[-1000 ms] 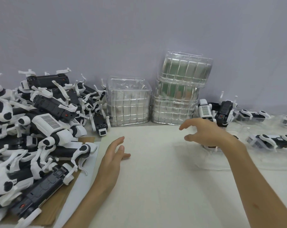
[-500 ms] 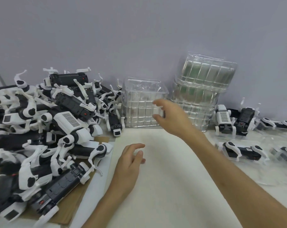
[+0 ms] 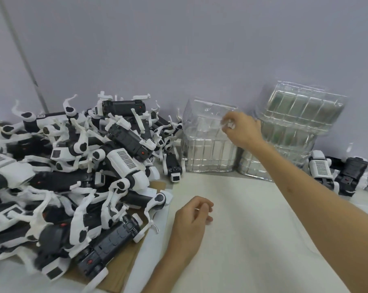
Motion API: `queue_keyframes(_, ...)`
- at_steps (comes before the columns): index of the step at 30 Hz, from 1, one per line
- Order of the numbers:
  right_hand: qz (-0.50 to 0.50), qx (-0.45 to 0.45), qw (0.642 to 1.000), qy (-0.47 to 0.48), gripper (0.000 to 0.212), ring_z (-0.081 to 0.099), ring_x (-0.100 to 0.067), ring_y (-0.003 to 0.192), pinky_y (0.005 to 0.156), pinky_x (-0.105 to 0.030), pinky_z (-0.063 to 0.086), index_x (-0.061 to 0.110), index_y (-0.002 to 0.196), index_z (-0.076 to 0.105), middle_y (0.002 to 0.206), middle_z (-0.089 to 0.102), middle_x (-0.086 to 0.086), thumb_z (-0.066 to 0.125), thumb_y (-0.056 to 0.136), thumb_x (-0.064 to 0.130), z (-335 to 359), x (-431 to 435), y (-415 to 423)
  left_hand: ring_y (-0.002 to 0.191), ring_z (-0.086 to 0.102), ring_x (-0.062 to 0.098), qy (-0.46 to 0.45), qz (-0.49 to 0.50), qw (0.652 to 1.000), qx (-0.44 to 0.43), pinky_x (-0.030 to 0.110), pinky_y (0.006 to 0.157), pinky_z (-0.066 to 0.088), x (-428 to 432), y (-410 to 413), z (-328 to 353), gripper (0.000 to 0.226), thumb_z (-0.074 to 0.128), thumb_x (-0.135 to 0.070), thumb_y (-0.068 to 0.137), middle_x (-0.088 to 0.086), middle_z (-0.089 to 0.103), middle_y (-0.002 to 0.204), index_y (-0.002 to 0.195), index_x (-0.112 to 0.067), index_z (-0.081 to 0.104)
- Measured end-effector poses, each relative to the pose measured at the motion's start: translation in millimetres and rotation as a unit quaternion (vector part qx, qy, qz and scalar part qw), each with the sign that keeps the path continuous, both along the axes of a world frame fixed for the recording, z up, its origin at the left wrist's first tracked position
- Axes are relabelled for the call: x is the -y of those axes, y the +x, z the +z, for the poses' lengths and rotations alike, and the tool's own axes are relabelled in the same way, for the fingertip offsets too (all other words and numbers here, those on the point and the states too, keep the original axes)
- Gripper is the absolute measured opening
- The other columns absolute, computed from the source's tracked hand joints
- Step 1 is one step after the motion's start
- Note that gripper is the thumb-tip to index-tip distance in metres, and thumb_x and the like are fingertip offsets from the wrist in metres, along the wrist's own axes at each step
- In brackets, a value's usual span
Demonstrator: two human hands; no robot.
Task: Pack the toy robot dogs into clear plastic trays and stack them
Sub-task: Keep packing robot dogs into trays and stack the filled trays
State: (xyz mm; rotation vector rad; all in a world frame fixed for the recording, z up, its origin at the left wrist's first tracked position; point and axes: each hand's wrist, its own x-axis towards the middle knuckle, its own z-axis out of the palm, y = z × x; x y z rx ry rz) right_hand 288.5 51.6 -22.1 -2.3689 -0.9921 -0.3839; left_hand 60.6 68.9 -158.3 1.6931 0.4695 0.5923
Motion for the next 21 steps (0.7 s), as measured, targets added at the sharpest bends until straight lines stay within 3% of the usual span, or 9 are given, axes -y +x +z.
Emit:
queue_keyframes(3, 0.023, -0.001, 0.997, 0.077, 0.017, 0.057, -0.016, 0.103, 0.111, -0.044, 0.026, 0.027, 0.11, 0.065, 0.1, 0.063, 0.012, 0.059, 0.095, 0.022, 11, 14, -19, 0.072, 0.067, 0.007, -0.018, -0.011, 1.0, 0.001, 0.012, 0.068, 0.046, 0, -1, 0, 0.022, 0.051, -0.008, 0.099, -0.004, 0.07, 0.083, 0.088, -0.018, 0.067)
queue_keyframes(5, 0.053, -0.013, 0.992, 0.115, 0.014, 0.054, -0.01, 0.095, 0.108, -0.044, 0.034, 0.027, 0.107, 0.067, 0.096, 0.062, 0.014, 0.062, 0.094, 0.023, 15, 30, -37, 0.073, 0.066, 0.008, -0.029, -0.024, 0.999, 0.002, 0.014, 0.07, 0.048, 1, -1, -1, 0.021, 0.053, -0.007, 0.098, -0.001, 0.072, 0.082, 0.088, -0.016, 0.069)
queue_keyframes(8, 0.095, -0.058, 0.984, 0.14, 0.011, 0.056, -0.008, 0.084, 0.088, -0.031, 0.046, 0.03, 0.098, 0.067, 0.093, 0.067, 0.009, 0.069, 0.09, 0.022, 6, 66, -65, 0.075, 0.064, 0.009, -0.062, -0.051, 0.997, 0.014, 0.015, 0.07, 0.047, 0, 0, 3, 0.02, 0.053, -0.008, 0.099, 0.003, 0.075, 0.087, 0.09, -0.014, 0.07)
queue_keyframes(11, 0.134, -0.149, 0.968, 0.148, 0.014, 0.059, 0.002, 0.073, 0.07, -0.012, 0.044, 0.033, 0.091, 0.067, 0.085, 0.068, 0.012, 0.072, 0.089, 0.02, -20, 103, -89, 0.076, 0.067, 0.013, -0.137, -0.069, 0.986, 0.06, 0.021, 0.07, 0.048, 0, 0, 15, 0.021, 0.052, -0.02, 0.101, 0.005, 0.076, 0.093, 0.095, -0.016, 0.072)
queue_keyframes(15, 0.161, -0.272, 0.938, 0.143, 0.006, 0.068, -0.006, 0.075, 0.073, -0.019, 0.05, 0.025, 0.098, 0.071, 0.08, 0.072, 0.006, 0.069, 0.092, 0.023, -38, 120, -97, 0.075, 0.067, 0.018, -0.197, -0.099, 0.965, 0.143, 0.025, 0.069, 0.054, 3, -1, 39, 0.021, 0.06, -0.035, 0.089, 0.009, 0.074, 0.094, 0.093, -0.021, 0.076)
queue_keyframes(21, 0.218, -0.35, 0.896, 0.164, 0.009, 0.07, -0.013, 0.074, 0.067, -0.021, 0.052, 0.012, 0.098, 0.069, 0.079, 0.071, 0.006, 0.068, 0.093, 0.019, -39, 128, -102, 0.069, 0.069, 0.021, -0.22, -0.124, 0.953, 0.165, 0.028, 0.068, 0.056, 5, -8, 52, 0.019, 0.065, -0.026, 0.082, 0.011, 0.072, 0.086, 0.09, -0.015, 0.078)
